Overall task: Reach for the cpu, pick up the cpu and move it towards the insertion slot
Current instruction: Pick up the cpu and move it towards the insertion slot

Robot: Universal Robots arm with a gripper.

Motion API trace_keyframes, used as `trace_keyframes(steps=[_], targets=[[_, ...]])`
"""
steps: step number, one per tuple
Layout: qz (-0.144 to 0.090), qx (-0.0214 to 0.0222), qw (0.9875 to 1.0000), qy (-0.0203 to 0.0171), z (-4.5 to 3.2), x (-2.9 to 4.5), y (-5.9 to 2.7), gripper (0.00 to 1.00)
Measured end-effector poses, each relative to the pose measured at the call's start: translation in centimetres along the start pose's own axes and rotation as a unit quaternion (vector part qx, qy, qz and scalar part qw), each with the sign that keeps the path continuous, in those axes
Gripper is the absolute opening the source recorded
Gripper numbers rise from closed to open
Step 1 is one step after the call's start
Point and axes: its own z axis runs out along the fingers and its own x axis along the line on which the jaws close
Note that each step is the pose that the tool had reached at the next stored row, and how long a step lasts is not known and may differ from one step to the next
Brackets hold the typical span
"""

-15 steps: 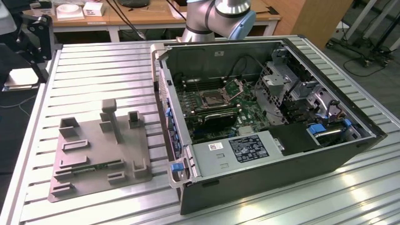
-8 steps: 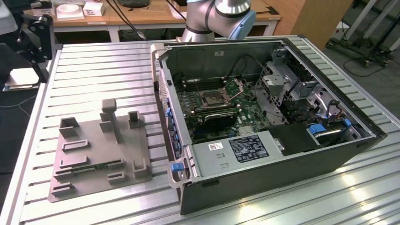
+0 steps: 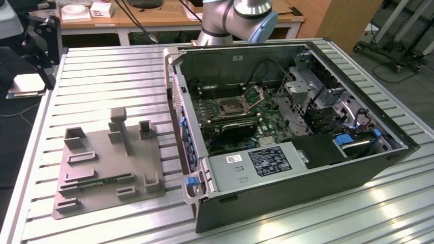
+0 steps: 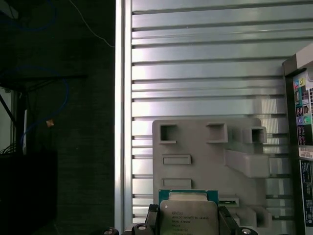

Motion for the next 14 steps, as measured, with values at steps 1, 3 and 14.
trace_keyframes(steps=[1,3,14], targets=[[0.0,0.0,1.0,0.0,0.0,-0.02,0.0,0.54],[0.0,0.0,1.0,0.0,0.0,-0.06,0.0,0.54],[0.0,0.0,1.0,0.0,0.0,-0.39,0.01,0.54]])
